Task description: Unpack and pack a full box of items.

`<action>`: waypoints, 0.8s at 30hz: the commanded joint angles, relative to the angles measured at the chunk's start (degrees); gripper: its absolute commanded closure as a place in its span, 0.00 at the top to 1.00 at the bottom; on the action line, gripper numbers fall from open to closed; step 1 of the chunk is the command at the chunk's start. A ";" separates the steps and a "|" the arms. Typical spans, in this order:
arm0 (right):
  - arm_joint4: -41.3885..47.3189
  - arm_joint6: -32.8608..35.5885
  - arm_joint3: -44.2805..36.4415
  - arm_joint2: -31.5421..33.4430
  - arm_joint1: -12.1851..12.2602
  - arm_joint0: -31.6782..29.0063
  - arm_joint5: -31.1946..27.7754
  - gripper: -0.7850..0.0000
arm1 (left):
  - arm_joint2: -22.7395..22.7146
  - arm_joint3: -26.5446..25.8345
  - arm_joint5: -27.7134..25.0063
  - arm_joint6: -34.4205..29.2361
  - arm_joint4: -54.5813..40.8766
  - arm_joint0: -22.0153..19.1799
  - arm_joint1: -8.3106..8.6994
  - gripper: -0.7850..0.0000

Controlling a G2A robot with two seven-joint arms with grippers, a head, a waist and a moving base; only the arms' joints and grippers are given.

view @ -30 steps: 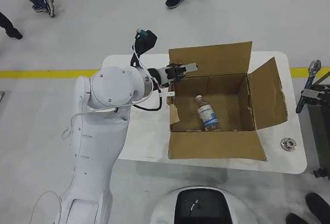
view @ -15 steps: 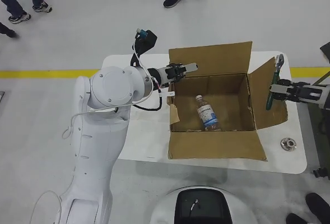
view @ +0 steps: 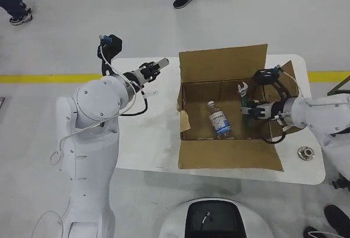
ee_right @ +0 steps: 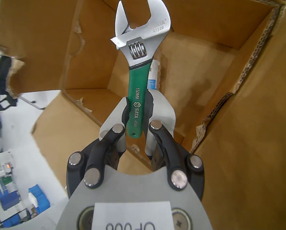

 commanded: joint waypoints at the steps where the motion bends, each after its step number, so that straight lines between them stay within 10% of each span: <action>1: -4.31 0.25 2.50 -5.30 -0.86 2.86 1.69 0.00 | 0.06 0.02 -0.10 0.03 -0.19 -0.04 -0.02 1.00; 24: -9.89 -1.99 27.24 -26.85 -10.63 17.11 4.71 0.00 | 0.06 0.02 -0.10 0.03 -0.19 -0.04 -0.02 1.00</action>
